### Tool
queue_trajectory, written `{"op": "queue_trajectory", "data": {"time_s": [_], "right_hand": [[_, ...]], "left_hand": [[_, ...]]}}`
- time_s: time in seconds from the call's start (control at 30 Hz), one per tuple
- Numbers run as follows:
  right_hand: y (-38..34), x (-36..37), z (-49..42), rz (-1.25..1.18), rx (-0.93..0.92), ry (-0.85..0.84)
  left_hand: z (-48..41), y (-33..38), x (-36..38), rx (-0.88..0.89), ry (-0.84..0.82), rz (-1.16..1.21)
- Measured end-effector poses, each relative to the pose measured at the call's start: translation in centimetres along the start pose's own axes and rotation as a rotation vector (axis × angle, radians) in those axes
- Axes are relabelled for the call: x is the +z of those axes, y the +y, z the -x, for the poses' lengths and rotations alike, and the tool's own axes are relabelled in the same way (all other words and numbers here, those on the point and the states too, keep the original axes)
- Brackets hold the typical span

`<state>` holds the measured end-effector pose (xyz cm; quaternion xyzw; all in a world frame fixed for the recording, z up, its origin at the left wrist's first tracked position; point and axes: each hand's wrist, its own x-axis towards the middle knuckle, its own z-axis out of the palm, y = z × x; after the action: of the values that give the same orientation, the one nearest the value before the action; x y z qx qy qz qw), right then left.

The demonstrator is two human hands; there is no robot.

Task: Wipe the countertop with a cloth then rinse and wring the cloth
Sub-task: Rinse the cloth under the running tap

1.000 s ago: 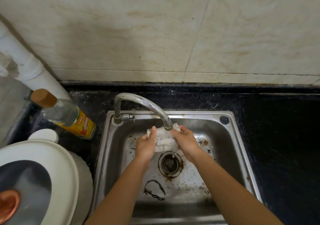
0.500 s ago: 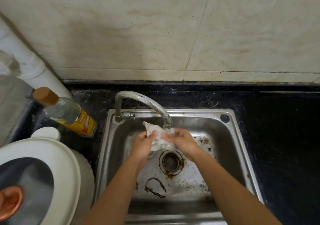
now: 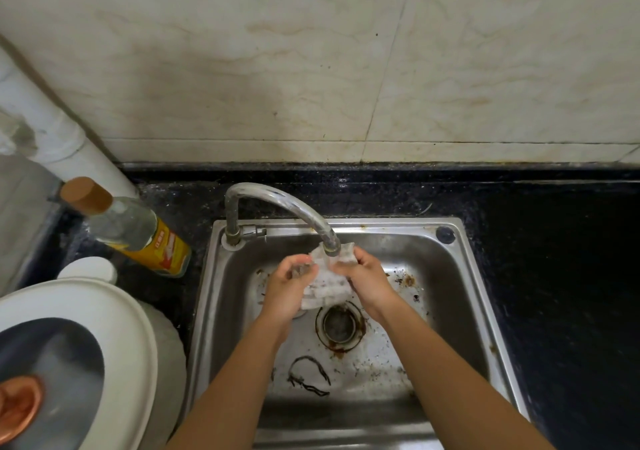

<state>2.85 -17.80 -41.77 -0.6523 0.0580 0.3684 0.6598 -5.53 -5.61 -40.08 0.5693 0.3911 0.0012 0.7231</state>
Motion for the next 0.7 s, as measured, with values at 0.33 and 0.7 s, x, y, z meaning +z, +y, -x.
{"op": "queue_trajectory", "data": {"time_s": [0.33,0.7], "right_hand": [[0.0,0.4,0.1,-0.115,0.001,-0.026],[0.3,1.1,0.0,0.192,0.006,0.198]], "left_hand": [[-0.6,0.1,0.6,-0.081,0.099,0.105],[-0.6,-0.3,0.3,0.127,0.202,-0.046]]}}
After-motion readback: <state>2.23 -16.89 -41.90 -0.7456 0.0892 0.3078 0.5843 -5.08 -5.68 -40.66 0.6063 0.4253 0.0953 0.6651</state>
